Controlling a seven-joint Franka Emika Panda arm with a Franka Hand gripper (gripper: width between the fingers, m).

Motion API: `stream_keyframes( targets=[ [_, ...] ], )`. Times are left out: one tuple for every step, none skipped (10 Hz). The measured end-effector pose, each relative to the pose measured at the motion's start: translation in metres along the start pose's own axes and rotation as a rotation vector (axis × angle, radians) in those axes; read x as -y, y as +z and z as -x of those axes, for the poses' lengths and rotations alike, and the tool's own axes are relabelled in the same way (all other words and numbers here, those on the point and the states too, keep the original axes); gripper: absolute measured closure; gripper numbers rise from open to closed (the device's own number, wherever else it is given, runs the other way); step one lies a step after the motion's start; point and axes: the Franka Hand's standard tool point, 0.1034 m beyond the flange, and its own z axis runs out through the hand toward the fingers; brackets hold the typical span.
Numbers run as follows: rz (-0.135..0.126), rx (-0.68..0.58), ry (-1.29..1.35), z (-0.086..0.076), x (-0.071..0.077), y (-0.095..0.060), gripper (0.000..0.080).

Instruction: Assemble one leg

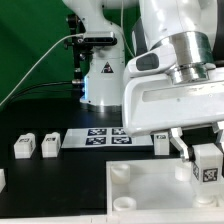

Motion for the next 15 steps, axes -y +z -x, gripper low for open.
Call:
stream_keyframes(
  targets=[
    [0.001, -0.011, -0.001, -0.0007, 0.0002, 0.0013, 0.0508],
    [0.001, -0.011, -0.001, -0.001, 0.0005, 0.0019, 0.0508],
    [0.0, -0.015, -0.002, -0.0014, 0.0012, 0.0024, 0.0506],
    [0.001, -0.018, -0.002, -0.0019, 0.0014, 0.0029, 0.0506],
    [0.001, -0.018, -0.002, -0.002, 0.0016, 0.0029, 0.0506],
    [0.001, -0.018, -0.001, -0.0022, 0.0013, 0.0027, 0.0506],
    [0.001, -0.015, 0.0, -0.0023, 0.0012, 0.0025, 0.0506],
    [0.0, -0.014, 0.0, -0.0021, 0.0012, 0.0026, 0.0506],
    [0.0, -0.005, 0.0, -0.0002, 0.0013, 0.0035, 0.0506],
    [0.0, -0.005, 0.0, -0.0001, 0.0013, 0.0035, 0.0323],
    [0.0, -0.005, 0.0, 0.0002, 0.0012, 0.0036, 0.0209],
    [0.0, -0.004, 0.0, 0.0003, 0.0012, 0.0036, 0.0209],
    [0.0, -0.004, 0.0, 0.0004, 0.0012, 0.0037, 0.0162],
    [0.0, -0.004, 0.0, 0.0005, 0.0012, 0.0037, 0.0153],
    [0.0, -0.004, 0.0, 0.0006, 0.0012, 0.0037, 0.0153]
  ],
)
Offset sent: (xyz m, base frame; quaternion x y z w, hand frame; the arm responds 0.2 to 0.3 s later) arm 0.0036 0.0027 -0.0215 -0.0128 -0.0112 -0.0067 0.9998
